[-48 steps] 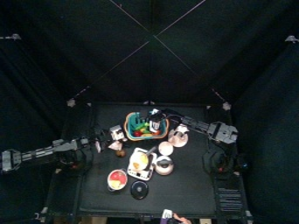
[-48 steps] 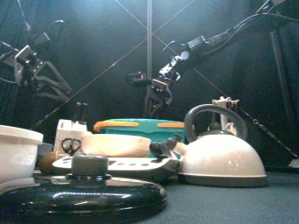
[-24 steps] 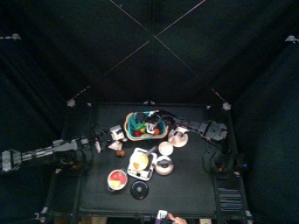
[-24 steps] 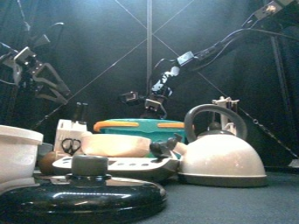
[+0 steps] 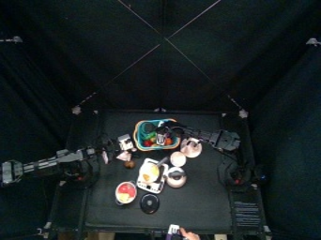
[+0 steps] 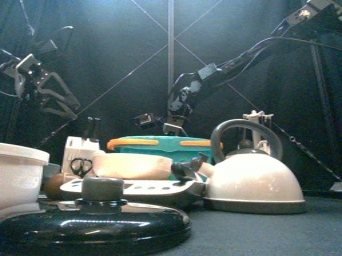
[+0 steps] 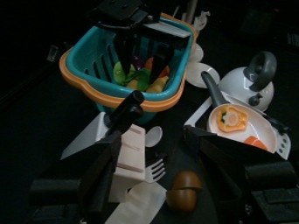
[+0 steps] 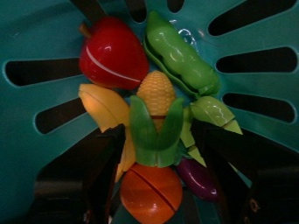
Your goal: Grab corn
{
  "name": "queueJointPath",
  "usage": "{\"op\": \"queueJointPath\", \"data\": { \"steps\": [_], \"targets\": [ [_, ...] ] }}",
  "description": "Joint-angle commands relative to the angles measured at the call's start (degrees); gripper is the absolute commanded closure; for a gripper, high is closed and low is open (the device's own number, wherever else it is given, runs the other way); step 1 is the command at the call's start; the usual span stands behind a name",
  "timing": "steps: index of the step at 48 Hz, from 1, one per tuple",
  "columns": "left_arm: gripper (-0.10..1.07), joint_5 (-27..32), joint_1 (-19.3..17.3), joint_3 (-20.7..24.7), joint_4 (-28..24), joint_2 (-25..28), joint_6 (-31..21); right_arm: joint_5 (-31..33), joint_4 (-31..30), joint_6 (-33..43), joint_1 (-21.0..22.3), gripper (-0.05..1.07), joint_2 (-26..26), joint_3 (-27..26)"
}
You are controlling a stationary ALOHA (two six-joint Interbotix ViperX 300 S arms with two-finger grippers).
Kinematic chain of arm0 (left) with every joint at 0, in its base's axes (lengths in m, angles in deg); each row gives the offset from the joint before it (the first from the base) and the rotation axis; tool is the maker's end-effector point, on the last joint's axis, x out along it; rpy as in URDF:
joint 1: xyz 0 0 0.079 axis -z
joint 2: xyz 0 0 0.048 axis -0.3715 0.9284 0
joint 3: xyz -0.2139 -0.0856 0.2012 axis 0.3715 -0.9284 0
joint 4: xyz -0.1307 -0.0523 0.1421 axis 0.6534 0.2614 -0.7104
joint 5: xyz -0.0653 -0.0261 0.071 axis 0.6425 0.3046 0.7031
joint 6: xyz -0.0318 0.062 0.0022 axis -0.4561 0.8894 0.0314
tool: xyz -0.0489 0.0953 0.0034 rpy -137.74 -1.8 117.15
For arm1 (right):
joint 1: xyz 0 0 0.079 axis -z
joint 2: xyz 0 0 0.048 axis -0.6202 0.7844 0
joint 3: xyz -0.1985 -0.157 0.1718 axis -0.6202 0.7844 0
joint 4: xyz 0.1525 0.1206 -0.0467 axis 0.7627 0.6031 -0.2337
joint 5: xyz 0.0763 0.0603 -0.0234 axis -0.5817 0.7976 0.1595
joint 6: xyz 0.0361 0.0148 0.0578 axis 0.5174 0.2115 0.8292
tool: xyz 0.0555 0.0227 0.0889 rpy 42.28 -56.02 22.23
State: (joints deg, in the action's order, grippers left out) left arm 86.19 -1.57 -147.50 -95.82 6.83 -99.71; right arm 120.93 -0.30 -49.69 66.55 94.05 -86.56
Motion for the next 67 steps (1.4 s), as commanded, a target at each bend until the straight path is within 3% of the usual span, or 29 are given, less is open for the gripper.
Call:
{"op": "queueJointPath", "data": {
  "steps": [1, 28, 40, 56, 67],
  "targets": [
    [0.04, -0.18, -0.18, 0.79, 0.0, 0.0, 0.0, -0.26, -0.26, -0.09, 0.09, 0.1, -0.7, -1.23],
    [0.04, -0.09, -0.18, 0.7, 0.0, 0.0, 0.0, 0.09, -0.88, 0.44, 0.0, 0.35, -0.18, -3.08],
    [0.04, 0.53, -0.18, 0.7, 0.0, 0.0, 0.0, 0.26, 0.53, 0.44, -0.44, 0.32, -0.44, -3.96],
    [0.04, 0.62, -0.18, 0.7, 0.0, 0.09, 0.0, -0.7, 0.35, 0.26, -0.53, 0.07, 1.23, -4.04],
    [0.04, 0.62, -0.18, 0.7, 0.0, 0.09, 0.0, -1.76, -0.7, 0.18, -0.53, 0.07, 2.72, -3.96]
  ]
}}
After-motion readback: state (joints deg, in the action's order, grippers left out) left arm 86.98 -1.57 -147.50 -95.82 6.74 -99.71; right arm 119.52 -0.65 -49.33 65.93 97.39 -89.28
